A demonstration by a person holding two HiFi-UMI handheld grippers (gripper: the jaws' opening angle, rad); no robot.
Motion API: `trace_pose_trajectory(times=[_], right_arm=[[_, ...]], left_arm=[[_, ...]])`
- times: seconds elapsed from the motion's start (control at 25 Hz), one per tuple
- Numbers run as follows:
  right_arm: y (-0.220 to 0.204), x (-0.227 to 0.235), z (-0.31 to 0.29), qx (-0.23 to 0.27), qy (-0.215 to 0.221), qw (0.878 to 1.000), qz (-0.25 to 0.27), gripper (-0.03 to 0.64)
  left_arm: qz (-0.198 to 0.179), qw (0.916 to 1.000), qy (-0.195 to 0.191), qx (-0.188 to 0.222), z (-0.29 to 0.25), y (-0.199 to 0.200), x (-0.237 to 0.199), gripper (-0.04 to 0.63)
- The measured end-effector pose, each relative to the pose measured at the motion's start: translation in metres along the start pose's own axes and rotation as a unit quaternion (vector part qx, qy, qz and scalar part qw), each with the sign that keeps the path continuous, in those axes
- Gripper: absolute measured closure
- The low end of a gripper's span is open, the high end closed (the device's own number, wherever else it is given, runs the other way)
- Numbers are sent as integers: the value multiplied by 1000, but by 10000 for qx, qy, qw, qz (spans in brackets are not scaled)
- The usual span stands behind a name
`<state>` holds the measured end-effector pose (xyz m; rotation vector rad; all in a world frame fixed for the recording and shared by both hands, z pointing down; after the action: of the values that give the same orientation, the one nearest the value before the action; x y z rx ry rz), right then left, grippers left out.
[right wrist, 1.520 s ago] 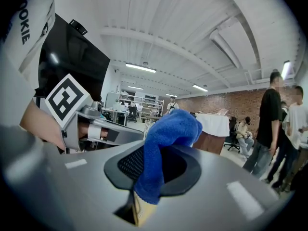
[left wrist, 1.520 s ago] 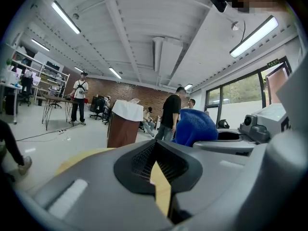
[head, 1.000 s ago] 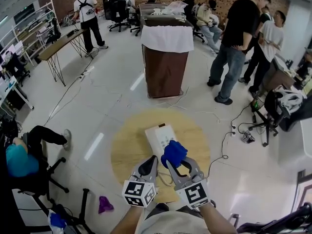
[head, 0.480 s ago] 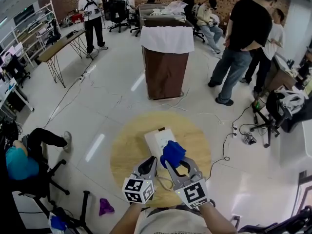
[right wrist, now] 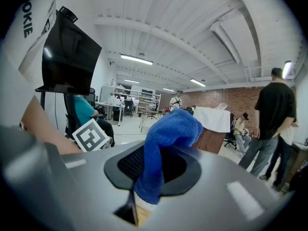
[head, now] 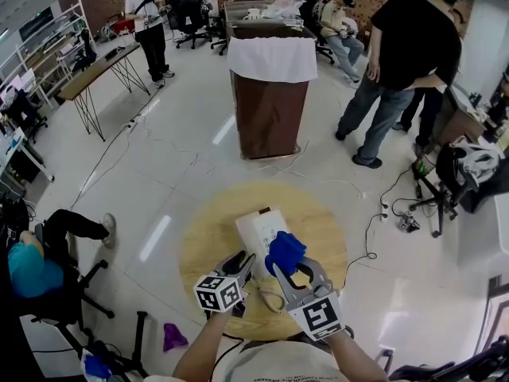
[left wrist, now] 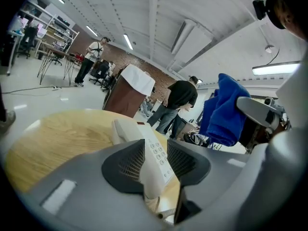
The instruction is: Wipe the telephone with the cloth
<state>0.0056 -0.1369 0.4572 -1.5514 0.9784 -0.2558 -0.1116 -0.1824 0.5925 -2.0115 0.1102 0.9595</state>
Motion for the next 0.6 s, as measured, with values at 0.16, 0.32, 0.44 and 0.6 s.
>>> trace_pose_trajectory(times=[0.16, 0.32, 0.44, 0.6], right_arm=[[-4, 3, 1, -138, -19, 9999, 4, 546], [-11, 5, 1, -204, -57, 9998, -27, 546], [-15, 4, 1, -227, -69, 9997, -16, 546], [-18, 6, 3, -360, -74, 9993, -24, 546]], left_arm=[[407, 9986, -41, -343, -17, -12, -26, 445], [866, 9951, -257, -394, -28, -12, -41, 439], [1060, 9913, -528, -582, -37, -17, -45, 439], [1217, 9860, -891, -712, -46, -19, -41, 439]])
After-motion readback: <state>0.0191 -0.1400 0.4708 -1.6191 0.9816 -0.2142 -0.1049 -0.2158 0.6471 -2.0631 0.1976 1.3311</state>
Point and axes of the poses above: the fingertips, and each gripper's own axes: z backward along the fingers, x to its right, y out of its top, the point moved 4 cm from there along z, backward along the fingers, and after that the axes turned 12 degrees about z, right-handed, at the moved point
